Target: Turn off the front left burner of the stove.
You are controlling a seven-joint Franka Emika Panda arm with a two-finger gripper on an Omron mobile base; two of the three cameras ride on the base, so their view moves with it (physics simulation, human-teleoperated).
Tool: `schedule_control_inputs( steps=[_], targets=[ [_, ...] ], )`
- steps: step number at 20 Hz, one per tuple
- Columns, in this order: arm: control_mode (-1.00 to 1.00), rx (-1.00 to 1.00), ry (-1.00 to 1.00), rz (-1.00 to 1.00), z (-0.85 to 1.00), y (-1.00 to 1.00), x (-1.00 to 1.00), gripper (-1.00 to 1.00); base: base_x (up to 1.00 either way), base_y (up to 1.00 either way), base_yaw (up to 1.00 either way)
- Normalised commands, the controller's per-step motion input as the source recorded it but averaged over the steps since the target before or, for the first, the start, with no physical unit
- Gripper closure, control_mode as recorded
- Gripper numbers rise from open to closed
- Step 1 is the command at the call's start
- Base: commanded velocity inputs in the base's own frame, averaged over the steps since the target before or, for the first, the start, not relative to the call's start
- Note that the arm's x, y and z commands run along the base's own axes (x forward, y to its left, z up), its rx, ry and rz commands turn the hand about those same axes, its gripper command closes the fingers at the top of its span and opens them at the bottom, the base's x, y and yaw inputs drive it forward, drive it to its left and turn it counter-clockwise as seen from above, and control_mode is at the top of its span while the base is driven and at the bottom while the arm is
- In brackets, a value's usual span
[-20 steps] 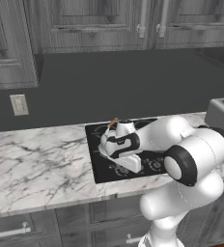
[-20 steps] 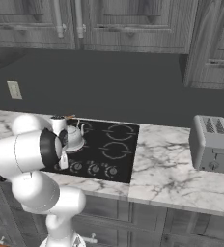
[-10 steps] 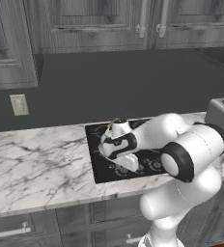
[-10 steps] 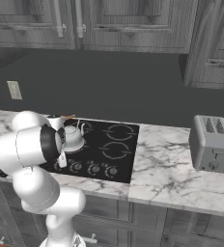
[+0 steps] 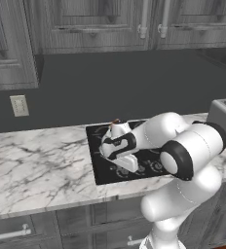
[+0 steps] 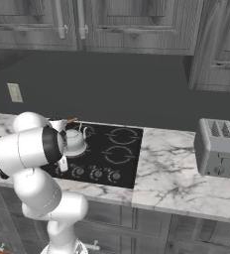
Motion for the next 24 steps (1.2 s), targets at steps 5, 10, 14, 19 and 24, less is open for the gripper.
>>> schedule_control_inputs(
  steps=[5, 10, 14, 19, 24],
  targets=[
    [-1.0, 0.0, 0.0, -0.15, -0.15, 0.0, 0.0, 1.0, 0.0, 0.0, 0.0],
    [-1.0, 0.0, 0.0, -0.27, -0.15, 0.0, 0.0, 1.0, 0.0, 0.0, 0.0],
    [-1.0, 0.0, 0.0, -0.32, -0.12, 0.0, 0.0, 1.0, 0.0, 0.0, 0.0],
    [-1.0, 0.0, 0.0, -0.4, -0.16, 0.0, 0.0, 1.0, 0.0, 0.0, 0.0],
    [-1.0, 0.0, 0.0, -0.46, -0.2, 0.0, -0.02, 1.0, 0.0, 0.0, 0.0]
  ],
)
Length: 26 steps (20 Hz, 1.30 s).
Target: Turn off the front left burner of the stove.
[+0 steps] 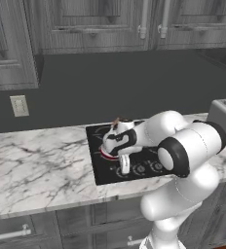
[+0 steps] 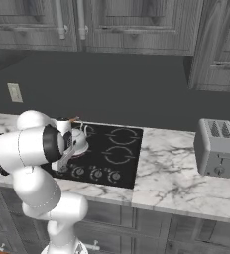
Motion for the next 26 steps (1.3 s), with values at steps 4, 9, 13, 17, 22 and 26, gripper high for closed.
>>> schedule_control_inputs(
  steps=[4, 9, 13, 17, 22, 26],
  targets=[
    [-1.0, 0.0, 0.0, -0.49, -0.18, 0.0, -0.07, 1.0, 0.0, 0.0, 0.0],
    [-1.0, 0.0, 0.0, -0.52, -0.2, 0.02, -0.11, 1.0, 0.0, 0.0, 0.0],
    [-1.0, 0.0, 0.0, -0.55, -0.27, 0.2, -0.21, 1.0, 0.0, 0.0, 0.0],
    [-1.0, -0.02, 0.0, -0.56, -0.19, 0.2, -0.06, 1.0, 0.0, 0.0, 0.0],
    [-1.0, -0.04, 0.02, -0.58, -0.12, 0.17, 0.0, 1.0, 0.0, 0.0, 0.0],
    [-1.0, -0.03, 0.06, -0.6, -0.12, 0.16, -0.01, 1.0, 0.0, 0.0, 0.0]
  ],
)
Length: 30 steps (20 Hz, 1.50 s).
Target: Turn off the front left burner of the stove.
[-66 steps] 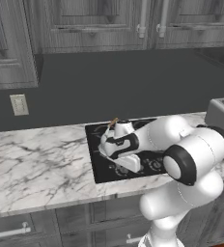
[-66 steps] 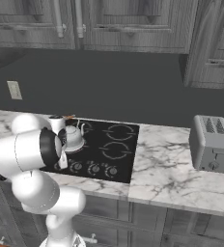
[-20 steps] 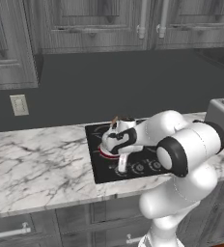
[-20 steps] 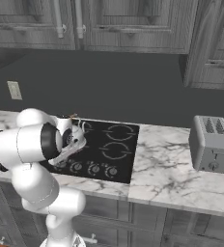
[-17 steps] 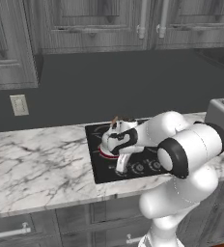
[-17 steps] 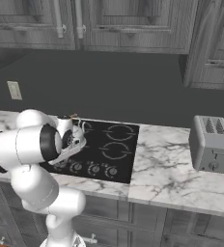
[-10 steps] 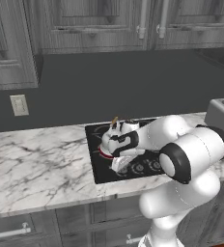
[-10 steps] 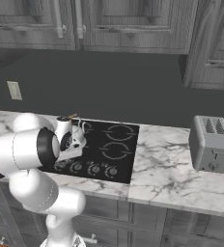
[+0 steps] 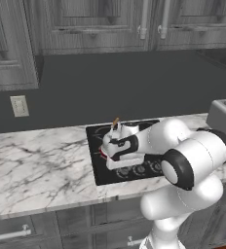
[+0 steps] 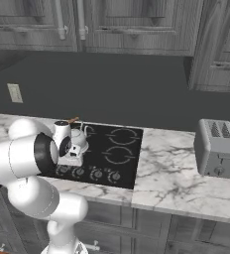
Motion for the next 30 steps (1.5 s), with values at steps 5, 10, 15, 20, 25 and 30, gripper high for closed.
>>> schedule_control_inputs(
  steps=[5, 10, 15, 20, 25, 30],
  targets=[
    [-1.0, -0.03, 0.05, -0.61, -0.15, 0.2, -0.06, 1.0, 0.0, 0.0, 0.0],
    [-1.0, -0.01, 0.03, -0.61, -0.13, 0.27, -0.07, 1.0, 0.0, 0.0, 0.0],
    [-1.0, 0.0, 0.01, -0.64, -0.12, 0.38, -0.16, 1.0, 0.0, 0.0, 0.0],
    [-1.0, 0.0, 0.0, -0.63, -0.11, 0.39, -0.22, 1.0, 0.0, 0.0, 0.0],
    [-1.0, 0.0, 0.01, -0.62, -0.11, 0.4, -0.16, 1.0, 0.0, 0.0, 0.0],
    [-1.0, 0.0, 0.01, -0.58, -0.01, 0.3, -0.17, 1.0, 0.0, 0.0, 0.0]
  ],
)
